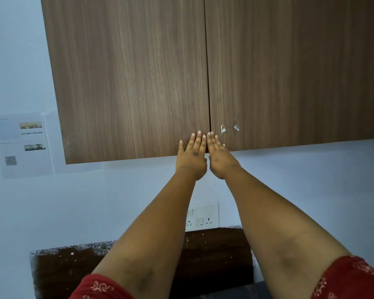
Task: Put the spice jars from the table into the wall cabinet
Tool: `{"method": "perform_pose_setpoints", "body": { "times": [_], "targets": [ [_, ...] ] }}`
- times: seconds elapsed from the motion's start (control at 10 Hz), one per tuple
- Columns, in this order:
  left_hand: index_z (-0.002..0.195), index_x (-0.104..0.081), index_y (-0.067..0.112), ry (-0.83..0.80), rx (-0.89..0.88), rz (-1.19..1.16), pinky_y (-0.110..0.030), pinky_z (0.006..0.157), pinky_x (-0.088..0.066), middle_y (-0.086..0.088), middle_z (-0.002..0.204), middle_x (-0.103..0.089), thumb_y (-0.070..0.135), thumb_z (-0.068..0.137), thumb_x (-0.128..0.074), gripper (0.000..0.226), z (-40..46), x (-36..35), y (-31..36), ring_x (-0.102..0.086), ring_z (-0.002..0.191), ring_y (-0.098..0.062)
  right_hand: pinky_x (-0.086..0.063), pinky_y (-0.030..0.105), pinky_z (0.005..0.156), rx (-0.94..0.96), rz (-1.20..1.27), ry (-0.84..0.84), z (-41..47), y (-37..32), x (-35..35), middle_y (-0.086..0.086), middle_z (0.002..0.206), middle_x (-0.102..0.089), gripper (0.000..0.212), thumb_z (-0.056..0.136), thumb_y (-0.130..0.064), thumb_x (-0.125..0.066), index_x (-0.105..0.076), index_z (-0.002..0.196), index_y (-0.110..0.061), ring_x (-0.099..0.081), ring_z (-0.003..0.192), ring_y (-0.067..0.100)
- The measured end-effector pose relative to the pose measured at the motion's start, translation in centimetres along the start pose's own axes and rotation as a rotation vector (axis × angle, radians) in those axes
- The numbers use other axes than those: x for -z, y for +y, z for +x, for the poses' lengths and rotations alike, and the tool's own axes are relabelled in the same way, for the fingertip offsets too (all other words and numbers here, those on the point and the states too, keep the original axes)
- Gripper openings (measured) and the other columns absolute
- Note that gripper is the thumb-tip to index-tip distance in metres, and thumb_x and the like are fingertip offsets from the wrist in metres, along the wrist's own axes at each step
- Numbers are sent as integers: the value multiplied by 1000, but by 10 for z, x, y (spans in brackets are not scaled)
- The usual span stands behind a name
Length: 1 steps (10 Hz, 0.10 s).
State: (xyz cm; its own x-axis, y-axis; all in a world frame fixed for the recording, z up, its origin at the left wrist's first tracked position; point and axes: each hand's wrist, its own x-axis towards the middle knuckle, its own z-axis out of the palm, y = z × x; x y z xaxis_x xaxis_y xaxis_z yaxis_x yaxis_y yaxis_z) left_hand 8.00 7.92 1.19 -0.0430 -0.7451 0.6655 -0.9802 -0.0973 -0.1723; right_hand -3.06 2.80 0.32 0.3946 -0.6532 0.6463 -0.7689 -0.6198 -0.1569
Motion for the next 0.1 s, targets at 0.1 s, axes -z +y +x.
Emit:
{"method": "perform_pose_setpoints", "body": {
  "times": [0.1],
  "targets": [
    [153,7,10,137,18,-46,-46,120,3,-7,160,17,31,103,-26,64,-11,12,7,16,147,-22,1,38,122,12,-133,174,-14,7,10,3,160,21,66,104,-24,-32,11,153,-14,18,147,17]
  ]
}}
